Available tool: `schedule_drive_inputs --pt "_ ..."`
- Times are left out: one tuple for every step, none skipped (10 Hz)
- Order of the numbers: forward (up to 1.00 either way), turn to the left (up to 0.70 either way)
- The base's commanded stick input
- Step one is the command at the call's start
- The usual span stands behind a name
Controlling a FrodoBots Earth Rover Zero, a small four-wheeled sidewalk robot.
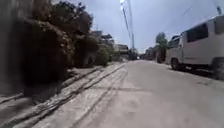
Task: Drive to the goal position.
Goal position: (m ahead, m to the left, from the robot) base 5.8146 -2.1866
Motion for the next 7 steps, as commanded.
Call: schedule_drive_inputs --pt "1.00 0.02" --pt "1.00 0.02" --pt "1.00 0.01" --pt "1.00 0.01" --pt "1.00 0.00" --pt "1.00 0.00" --pt "1.00 -0.01"
